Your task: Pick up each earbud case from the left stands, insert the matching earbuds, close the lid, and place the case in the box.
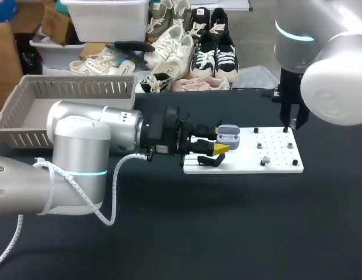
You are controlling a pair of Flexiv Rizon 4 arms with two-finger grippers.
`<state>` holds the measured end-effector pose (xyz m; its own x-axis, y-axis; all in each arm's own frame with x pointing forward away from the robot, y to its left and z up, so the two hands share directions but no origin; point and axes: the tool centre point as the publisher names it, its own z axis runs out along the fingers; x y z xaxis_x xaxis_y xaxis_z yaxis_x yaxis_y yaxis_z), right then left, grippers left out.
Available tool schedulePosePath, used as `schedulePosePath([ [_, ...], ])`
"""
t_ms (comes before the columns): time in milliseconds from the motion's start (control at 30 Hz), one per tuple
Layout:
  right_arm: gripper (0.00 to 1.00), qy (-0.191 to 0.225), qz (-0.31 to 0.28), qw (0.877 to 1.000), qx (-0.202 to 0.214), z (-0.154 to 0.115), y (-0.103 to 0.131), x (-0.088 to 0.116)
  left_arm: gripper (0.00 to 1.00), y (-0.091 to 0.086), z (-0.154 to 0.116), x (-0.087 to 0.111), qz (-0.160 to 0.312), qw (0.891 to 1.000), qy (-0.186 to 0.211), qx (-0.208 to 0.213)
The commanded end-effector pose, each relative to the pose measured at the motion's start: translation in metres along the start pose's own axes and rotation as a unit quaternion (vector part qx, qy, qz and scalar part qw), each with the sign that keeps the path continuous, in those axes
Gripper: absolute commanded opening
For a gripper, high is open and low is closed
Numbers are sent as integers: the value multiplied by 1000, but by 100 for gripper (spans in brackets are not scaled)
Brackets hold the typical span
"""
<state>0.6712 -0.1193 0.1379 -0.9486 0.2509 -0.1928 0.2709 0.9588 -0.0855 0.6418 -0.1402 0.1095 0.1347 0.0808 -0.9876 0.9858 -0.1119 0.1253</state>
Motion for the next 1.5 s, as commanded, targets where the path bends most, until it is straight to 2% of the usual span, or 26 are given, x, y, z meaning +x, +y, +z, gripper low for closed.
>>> schedulePosePath([
  [33,0,-9,2,1000,-4,-1,-5,6,0,-1,0,0,1,1000,-1,-2],
  [333,0,-9,2,1000,-4,-1,-5,6,0,-1,0,0,1,1000,-1,-2],
  [367,0,-5,8,1000,-15,-2,-1,9,0,-1,0,0,1,1000,-1,-2],
  [567,0,-9,71,997,-17,-15,13,24,0,-1,0,0,1,1000,-1,-2],
  [867,0,-30,83,996,-11,-44,33,49,0,-1,0,0,1,1000,-1,-2],
  [1067,0,-46,66,997,-13,-66,47,61,0,-1,0,0,1,1000,-1,-2],
  [1200,0,-41,45,998,-21,-74,63,69,0,-1,0,0,1,1000,-1,-2],
  [1500,0,-36,14,999,-19,-75,92,74,0,-1,0,0,1,1000,-1,-2],
])
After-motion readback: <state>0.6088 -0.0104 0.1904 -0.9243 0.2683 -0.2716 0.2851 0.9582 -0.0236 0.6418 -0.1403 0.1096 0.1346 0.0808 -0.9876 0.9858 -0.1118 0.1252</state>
